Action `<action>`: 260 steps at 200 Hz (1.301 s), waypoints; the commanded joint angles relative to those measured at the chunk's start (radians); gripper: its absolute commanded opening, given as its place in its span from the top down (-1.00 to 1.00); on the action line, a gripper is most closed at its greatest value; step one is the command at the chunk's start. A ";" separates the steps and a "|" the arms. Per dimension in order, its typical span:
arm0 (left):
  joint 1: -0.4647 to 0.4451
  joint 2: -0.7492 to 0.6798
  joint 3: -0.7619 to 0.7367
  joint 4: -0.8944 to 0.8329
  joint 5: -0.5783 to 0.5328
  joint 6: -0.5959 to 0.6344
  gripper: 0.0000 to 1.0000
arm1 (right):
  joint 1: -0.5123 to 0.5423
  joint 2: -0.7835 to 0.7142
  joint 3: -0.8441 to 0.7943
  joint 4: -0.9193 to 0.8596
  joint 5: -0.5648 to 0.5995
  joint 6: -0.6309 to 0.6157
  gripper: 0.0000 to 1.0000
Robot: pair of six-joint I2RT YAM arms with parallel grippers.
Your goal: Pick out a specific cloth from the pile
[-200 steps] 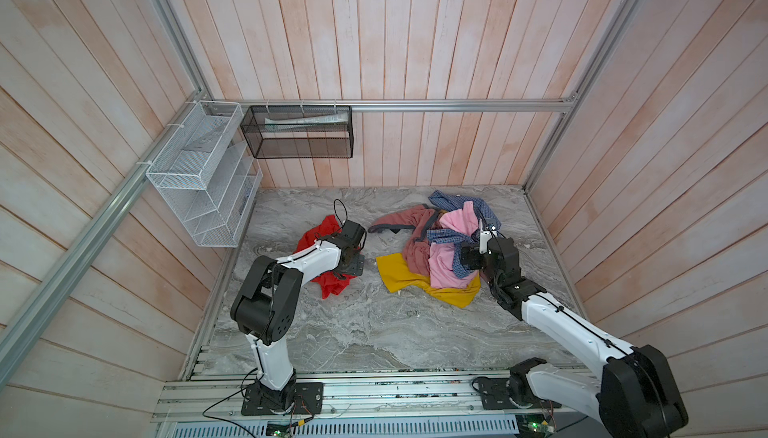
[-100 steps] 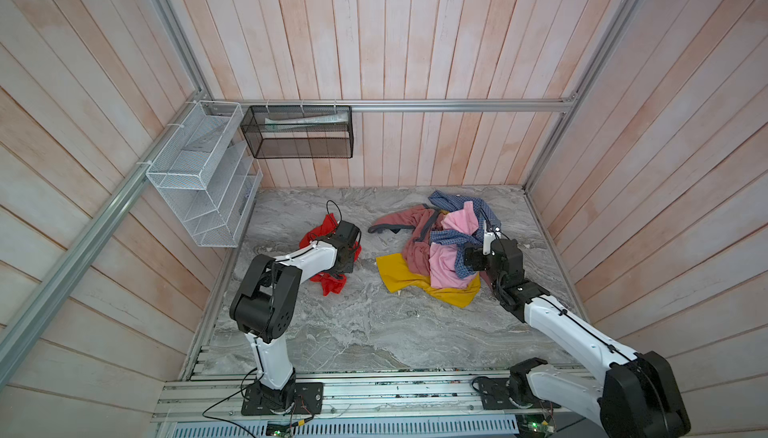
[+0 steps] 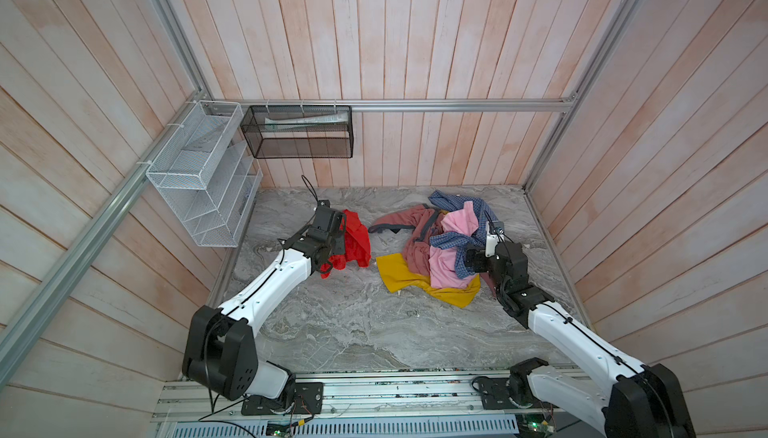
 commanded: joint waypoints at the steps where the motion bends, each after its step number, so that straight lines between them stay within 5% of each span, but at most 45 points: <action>1: 0.003 -0.083 0.036 0.045 -0.096 -0.016 1.00 | -0.006 -0.023 -0.013 0.035 -0.007 -0.005 -0.95; 102: 0.044 -0.250 0.051 0.066 -0.304 0.051 1.00 | -0.006 -0.030 0.001 0.038 -0.013 -0.002 -0.96; 161: 0.148 -0.188 -0.094 0.180 -0.216 -0.036 1.00 | -0.007 -0.058 -0.003 0.024 -0.005 -0.007 -0.95; 260: 0.152 0.022 -0.259 0.199 -0.049 -0.151 1.00 | -0.009 -0.083 -0.024 0.021 0.015 -0.023 -0.95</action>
